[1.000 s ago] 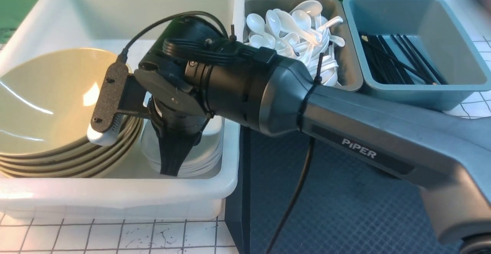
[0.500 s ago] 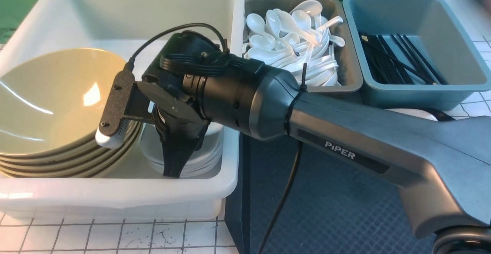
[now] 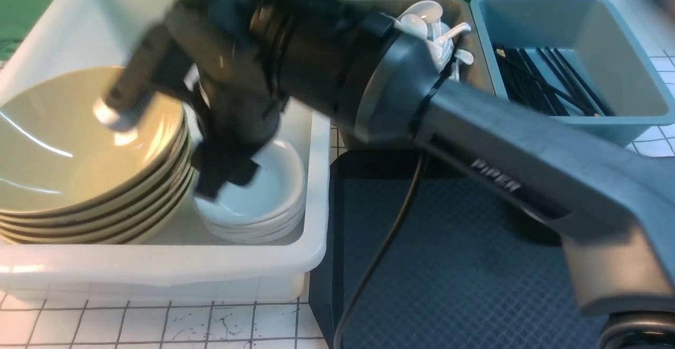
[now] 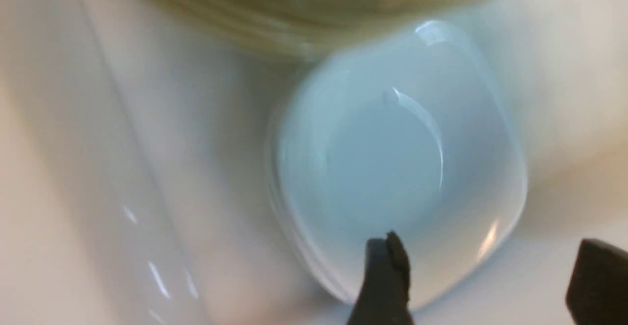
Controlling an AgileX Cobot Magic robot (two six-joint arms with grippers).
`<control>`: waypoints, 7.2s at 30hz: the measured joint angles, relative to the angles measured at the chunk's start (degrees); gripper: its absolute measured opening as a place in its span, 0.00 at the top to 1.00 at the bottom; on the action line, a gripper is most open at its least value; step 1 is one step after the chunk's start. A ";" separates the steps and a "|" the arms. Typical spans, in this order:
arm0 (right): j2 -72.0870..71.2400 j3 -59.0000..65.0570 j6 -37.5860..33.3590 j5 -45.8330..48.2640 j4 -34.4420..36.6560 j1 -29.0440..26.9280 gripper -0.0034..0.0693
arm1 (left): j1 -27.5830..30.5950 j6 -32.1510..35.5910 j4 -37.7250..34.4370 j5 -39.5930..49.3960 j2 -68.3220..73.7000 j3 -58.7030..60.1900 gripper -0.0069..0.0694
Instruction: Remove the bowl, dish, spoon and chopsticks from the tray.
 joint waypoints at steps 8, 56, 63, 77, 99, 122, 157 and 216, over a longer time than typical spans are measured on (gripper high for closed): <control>-11.93 6.74 4.37 0.00 1.98 -0.20 0.40 | 0.00 4.26 -5.46 -2.34 0.00 0.00 0.91; -17.33 66.44 3.90 -28.28 -0.92 -36.12 0.48 | 0.00 29.43 -37.73 -3.54 0.00 0.00 0.91; -18.99 66.22 3.83 -23.65 -3.89 -35.55 0.73 | 0.00 29.43 -37.18 -3.50 0.00 0.00 0.91; -39.94 66.18 10.94 -5.68 3.19 -21.28 0.88 | 0.00 25.00 -28.01 0.35 0.00 0.00 0.91; -13.09 17.44 -27.25 -7.19 2.84 1.33 0.88 | 0.00 -2.16 -0.39 2.95 0.00 0.00 0.91; -0.60 14.80 -36.10 -8.12 2.71 -2.93 0.88 | 0.00 -2.23 -1.28 4.38 0.00 0.00 0.91; -12.38 8.44 -11.21 -0.01 0.27 -2.06 0.28 | 0.00 1.18 -8.78 -2.68 0.00 0.00 0.91; -110.89 128.61 12.29 -50.72 1.49 -48.15 0.90 | 0.00 4.35 -26.73 -27.50 -16.20 45.26 0.91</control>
